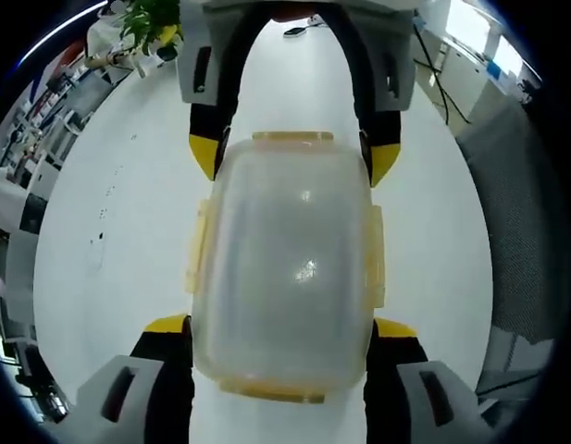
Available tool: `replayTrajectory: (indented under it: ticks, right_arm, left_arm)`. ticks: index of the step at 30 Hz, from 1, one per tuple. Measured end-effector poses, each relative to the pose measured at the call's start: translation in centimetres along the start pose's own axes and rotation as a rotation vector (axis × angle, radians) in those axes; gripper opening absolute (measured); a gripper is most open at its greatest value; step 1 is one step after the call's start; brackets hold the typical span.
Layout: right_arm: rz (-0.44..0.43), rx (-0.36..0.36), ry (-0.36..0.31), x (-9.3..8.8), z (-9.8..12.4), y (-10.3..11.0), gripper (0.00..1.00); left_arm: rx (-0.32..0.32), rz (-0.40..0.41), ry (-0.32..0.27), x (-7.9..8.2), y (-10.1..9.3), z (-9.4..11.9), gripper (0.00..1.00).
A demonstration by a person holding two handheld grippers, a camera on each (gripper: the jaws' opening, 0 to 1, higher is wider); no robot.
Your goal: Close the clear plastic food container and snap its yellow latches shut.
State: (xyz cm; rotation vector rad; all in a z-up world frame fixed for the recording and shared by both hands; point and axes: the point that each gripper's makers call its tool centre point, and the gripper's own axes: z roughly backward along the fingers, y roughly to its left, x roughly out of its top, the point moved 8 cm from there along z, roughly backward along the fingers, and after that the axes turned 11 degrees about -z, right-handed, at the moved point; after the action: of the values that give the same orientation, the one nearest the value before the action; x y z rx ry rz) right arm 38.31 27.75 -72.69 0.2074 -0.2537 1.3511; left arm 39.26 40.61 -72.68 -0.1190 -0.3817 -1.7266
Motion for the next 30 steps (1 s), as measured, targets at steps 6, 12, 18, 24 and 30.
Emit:
replayTrajectory:
  ticks: [6, 12, 18, 24, 30]
  right_arm:
    - [0.000, 0.005, -0.011, 0.0, 0.0, -0.2, 0.72]
    - [0.001, -0.007, 0.002, 0.2, 0.1, 0.0, 0.73]
    - [-0.002, -0.022, -0.011, 0.1, -0.1, 0.1, 0.74]
    - [-0.009, -0.018, -0.014, 0.1, -0.1, 0.0, 0.75]
    - [0.002, -0.018, -0.034, 0.1, -0.1, 0.1, 0.75]
  left_arm:
    - [0.002, 0.001, -0.004, -0.1, 0.1, 0.1, 0.72]
    - [0.008, 0.001, -0.016, -0.2, 0.1, 0.1, 0.74]
    - [0.019, -0.044, -0.004, -0.3, -0.3, -0.1, 0.75]
    - [0.038, -0.036, -0.038, -0.5, -0.3, 0.2, 0.75]
    - [0.067, 0.013, -0.119, -1.0, -0.6, 0.5, 0.74]
